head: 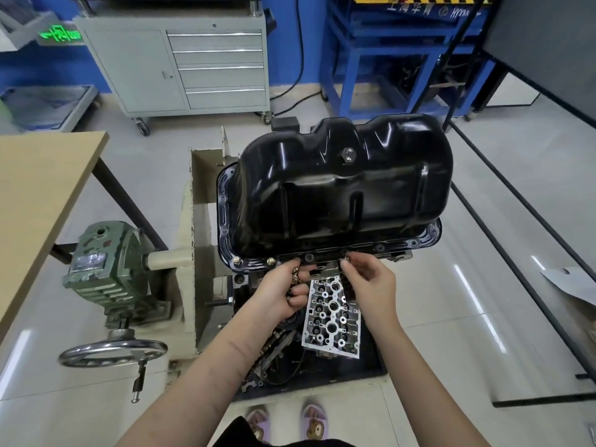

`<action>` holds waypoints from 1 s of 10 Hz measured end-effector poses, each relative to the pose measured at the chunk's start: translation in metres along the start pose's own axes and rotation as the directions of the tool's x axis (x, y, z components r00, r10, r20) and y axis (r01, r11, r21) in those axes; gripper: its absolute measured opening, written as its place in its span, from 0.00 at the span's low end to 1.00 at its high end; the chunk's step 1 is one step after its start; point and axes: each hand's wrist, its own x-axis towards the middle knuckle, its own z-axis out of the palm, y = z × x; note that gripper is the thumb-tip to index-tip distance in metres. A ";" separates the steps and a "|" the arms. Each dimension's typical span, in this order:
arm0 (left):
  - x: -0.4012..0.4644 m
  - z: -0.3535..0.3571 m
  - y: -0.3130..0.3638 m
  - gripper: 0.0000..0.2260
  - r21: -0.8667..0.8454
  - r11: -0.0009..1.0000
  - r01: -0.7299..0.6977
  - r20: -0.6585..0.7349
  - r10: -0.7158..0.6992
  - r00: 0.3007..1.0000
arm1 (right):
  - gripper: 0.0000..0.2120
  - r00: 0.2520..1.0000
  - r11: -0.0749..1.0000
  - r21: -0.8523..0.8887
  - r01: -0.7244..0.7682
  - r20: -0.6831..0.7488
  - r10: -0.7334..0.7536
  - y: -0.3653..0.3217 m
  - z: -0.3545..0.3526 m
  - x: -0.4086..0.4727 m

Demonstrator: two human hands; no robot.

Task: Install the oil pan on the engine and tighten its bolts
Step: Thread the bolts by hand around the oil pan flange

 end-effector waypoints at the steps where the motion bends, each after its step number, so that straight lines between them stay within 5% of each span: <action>1: 0.000 -0.001 0.000 0.15 0.007 1.000 0.003 -0.003 -0.002 1.000 | 0.09 1.000 1.000 0.012 -0.001 0.015 0.001 0.001 -0.003 0.005; 7: 0.006 -0.002 -0.003 0.14 -0.001 1.000 -0.007 0.010 0.007 1.000 | 0.08 0.988 0.999 -0.022 -0.037 0.151 0.040 -0.003 -0.020 0.023; 10: 0.019 0.034 -0.011 0.14 -0.013 0.992 0.122 0.128 -0.119 0.985 | 0.10 0.986 0.999 -0.022 -0.041 0.163 0.044 -0.010 -0.033 0.030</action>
